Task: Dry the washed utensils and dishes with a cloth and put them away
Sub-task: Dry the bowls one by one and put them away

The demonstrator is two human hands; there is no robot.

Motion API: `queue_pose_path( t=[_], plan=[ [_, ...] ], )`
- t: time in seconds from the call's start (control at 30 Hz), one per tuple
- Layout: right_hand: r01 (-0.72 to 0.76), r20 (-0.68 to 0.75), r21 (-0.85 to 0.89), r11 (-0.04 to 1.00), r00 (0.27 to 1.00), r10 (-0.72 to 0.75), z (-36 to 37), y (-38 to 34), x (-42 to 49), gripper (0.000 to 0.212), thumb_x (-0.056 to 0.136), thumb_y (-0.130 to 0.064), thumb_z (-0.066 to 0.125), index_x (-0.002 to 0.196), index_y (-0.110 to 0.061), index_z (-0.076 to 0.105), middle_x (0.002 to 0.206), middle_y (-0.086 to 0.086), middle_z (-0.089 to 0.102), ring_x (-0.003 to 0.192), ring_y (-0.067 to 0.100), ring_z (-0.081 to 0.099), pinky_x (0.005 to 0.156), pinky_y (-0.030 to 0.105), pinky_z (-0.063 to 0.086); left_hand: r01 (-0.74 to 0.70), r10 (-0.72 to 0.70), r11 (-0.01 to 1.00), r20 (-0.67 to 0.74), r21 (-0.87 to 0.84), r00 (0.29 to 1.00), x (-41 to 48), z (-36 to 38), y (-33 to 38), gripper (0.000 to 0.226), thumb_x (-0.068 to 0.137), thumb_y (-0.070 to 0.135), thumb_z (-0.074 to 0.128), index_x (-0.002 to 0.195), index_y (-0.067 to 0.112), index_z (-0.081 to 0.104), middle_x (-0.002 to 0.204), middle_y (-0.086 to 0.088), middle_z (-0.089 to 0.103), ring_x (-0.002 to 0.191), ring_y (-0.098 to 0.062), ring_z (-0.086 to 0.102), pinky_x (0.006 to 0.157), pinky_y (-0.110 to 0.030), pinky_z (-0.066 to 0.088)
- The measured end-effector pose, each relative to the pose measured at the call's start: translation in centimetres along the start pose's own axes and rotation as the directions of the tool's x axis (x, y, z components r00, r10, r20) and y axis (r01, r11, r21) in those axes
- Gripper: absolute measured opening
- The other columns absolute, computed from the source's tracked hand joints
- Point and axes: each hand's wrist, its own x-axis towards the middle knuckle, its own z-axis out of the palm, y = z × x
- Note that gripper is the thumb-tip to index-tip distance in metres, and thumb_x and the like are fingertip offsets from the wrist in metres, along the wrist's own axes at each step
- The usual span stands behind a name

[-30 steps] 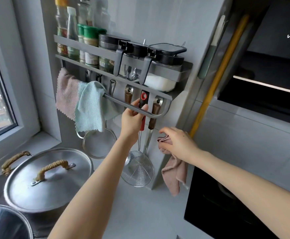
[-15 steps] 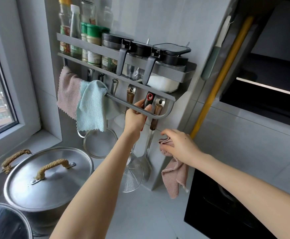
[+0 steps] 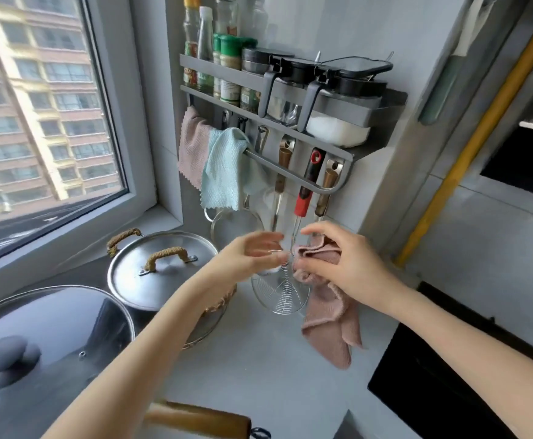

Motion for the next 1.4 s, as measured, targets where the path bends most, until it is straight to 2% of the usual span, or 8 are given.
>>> queue_pose_path(
  t=[0.13, 0.27, 0.53, 0.63, 0.77, 0.87, 0.97, 1.4],
  plan=[
    [-0.003, 0.183, 0.394, 0.919, 0.980, -0.075, 3.1, -3.1, 0.5, 0.048, 0.072, -0.015, 0.079, 0.112, -0.028, 0.057, 0.098, 0.000, 0.068, 0.086, 0.003, 0.067, 0.080, 0.016, 0.051, 0.164, -0.164, 0.970, 0.017, -0.180, 0.986, -7.6, -0.1, -1.8, 0.066, 0.065, 0.064, 0.071, 0.123, 0.039, 0.051, 0.119, 0.009, 0.066, 0.113, -0.007, 0.060, 0.097, -0.033, 0.047],
    [0.015, 0.339, 0.555, 0.832, 0.909, -0.242, 8.8, -6.3, -0.1, 0.051, 0.069, -0.011, 0.082, 0.106, -0.036, 0.058, 0.101, -0.002, 0.067, 0.089, 0.004, 0.067, 0.079, 0.016, 0.050, 0.089, -0.275, 0.825, -0.259, -0.558, 0.926, -15.7, 0.2, -2.9, 0.051, 0.081, 0.033, 0.068, 0.123, 0.008, 0.055, 0.119, -0.018, 0.063, 0.111, -0.035, 0.060, 0.098, -0.054, 0.046],
    [-0.172, 0.692, 0.648, 0.742, 0.540, -0.479, 20.1, -13.8, -10.2, 0.057, 0.085, -0.015, 0.068, 0.132, -0.038, 0.046, 0.114, -0.017, 0.066, 0.100, -0.003, 0.064, 0.075, 0.013, 0.050, -0.050, -0.426, 0.845, -0.727, -0.532, 0.539, -33.6, 1.4, -2.9, 0.038, 0.075, -0.001, 0.062, 0.113, 0.006, 0.064, 0.108, -0.020, 0.067, 0.094, -0.033, 0.065, 0.091, -0.053, 0.050],
    [-0.190, 0.672, 0.686, 0.702, 0.536, -0.512, 23.2, -16.5, -14.1, 0.047, 0.084, -0.005, 0.069, 0.113, -0.040, 0.057, 0.096, -0.020, 0.071, 0.089, -0.004, 0.065, 0.074, 0.013, 0.050, 0.001, -0.448, 0.856, -0.742, -0.516, 0.499, -39.6, 1.7, -3.2, 0.033, 0.080, -0.008, 0.060, 0.106, 0.011, 0.067, 0.106, -0.016, 0.068, 0.094, -0.028, 0.066, 0.090, -0.047, 0.051],
    [-0.231, 0.684, 0.678, 0.698, 0.547, -0.483, 25.7, -19.5, -17.0, 0.043, 0.082, 0.003, 0.068, 0.101, -0.035, 0.064, 0.082, -0.016, 0.072, 0.080, -0.003, 0.065, 0.067, 0.011, 0.048, 0.609, -0.126, 0.793, -0.973, 0.020, 0.195, -48.3, 0.4, -6.4, 0.021, 0.083, 0.004, 0.064, 0.098, 0.018, 0.071, 0.097, -0.005, 0.071, 0.087, -0.017, 0.066, 0.081, -0.033, 0.057],
    [-0.239, 0.659, 0.678, 0.695, 0.616, -0.432, 26.6, -21.2, -18.0, 0.041, 0.081, 0.002, 0.068, 0.109, -0.028, 0.065, 0.089, -0.011, 0.072, 0.078, -0.001, 0.066, 0.063, 0.010, 0.047, 0.874, 0.073, 0.219, -0.900, 0.435, 0.430, -54.0, -1.8, -10.5, 0.038, 0.064, 0.017, 0.082, 0.101, 0.012, 0.072, 0.093, -0.003, 0.074, 0.085, -0.024, 0.069, 0.078, -0.035, 0.054],
    [-0.259, 0.640, 0.657, 0.708, 0.688, -0.342, 27.3, -22.9, -19.0, 0.043, 0.083, -0.001, 0.068, 0.123, -0.017, 0.061, 0.095, 0.003, 0.069, 0.066, -0.001, 0.063, 0.047, 0.012, 0.044, 0.806, -0.046, 0.001, -0.805, 0.593, 0.592, -56.7, -4.4, -13.5, 0.056, 0.037, 0.031, 0.093, 0.087, 0.017, 0.073, 0.076, 0.004, 0.074, 0.072, -0.015, 0.071, 0.075, -0.035, 0.056],
    [-0.296, 0.530, 0.657, 0.694, 0.835, -0.146, 28.2, -25.8, -24.7, 0.042, 0.078, -0.012, 0.072, 0.118, -0.021, 0.064, 0.087, -0.004, 0.074, 0.077, 0.012, 0.067, 0.059, 0.031, 0.052, 0.636, -0.084, 0.184, -0.633, 0.749, 0.770, -58.5, -9.6, -16.3, 0.019, 0.066, -0.004, 0.067, 0.070, 0.013, 0.061, 0.055, -0.002, 0.062, 0.050, -0.029, 0.057, 0.052, -0.022, 0.033]
  ],
)
